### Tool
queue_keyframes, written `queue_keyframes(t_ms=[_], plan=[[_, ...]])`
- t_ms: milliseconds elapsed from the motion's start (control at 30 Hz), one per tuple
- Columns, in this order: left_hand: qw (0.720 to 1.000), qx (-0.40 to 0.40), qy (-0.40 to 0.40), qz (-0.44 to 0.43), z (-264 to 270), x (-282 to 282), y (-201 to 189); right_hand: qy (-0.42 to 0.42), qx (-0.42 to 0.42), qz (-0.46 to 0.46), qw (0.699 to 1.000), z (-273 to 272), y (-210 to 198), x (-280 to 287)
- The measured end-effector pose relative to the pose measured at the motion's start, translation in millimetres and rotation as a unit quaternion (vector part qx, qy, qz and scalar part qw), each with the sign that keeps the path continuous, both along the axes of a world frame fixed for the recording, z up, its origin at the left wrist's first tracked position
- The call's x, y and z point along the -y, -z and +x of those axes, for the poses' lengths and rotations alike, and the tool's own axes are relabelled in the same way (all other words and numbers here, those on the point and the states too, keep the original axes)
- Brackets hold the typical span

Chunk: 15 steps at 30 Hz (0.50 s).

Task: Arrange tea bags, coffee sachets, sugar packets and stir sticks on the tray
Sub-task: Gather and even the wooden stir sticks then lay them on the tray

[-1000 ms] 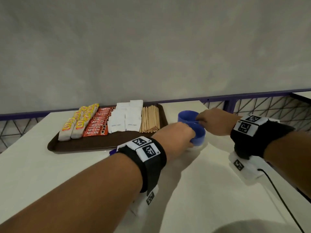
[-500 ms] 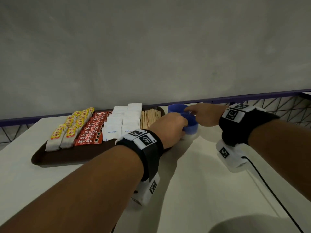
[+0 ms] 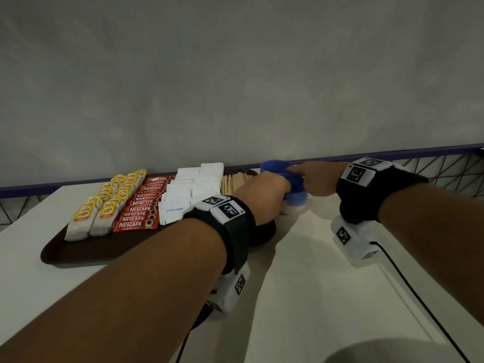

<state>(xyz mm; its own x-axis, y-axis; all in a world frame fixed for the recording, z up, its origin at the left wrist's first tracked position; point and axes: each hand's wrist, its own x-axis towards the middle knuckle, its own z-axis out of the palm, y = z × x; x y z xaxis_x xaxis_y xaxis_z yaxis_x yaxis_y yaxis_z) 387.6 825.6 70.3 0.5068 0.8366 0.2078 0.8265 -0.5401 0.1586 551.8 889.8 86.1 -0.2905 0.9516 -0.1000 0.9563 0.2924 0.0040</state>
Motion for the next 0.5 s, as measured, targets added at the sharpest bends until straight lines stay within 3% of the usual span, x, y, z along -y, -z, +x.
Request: queue_keyframes(t_ms=[333,500], plan=[[1.0,-0.016,0.006,-0.008,-2,-8,0,0.027,-0.019,0.001,0.999,-7,7,-14],[0.997,-0.002,0.063,0.041,-4,9,4,0.011,-0.057,0.025,0.998,-6,4,-4]])
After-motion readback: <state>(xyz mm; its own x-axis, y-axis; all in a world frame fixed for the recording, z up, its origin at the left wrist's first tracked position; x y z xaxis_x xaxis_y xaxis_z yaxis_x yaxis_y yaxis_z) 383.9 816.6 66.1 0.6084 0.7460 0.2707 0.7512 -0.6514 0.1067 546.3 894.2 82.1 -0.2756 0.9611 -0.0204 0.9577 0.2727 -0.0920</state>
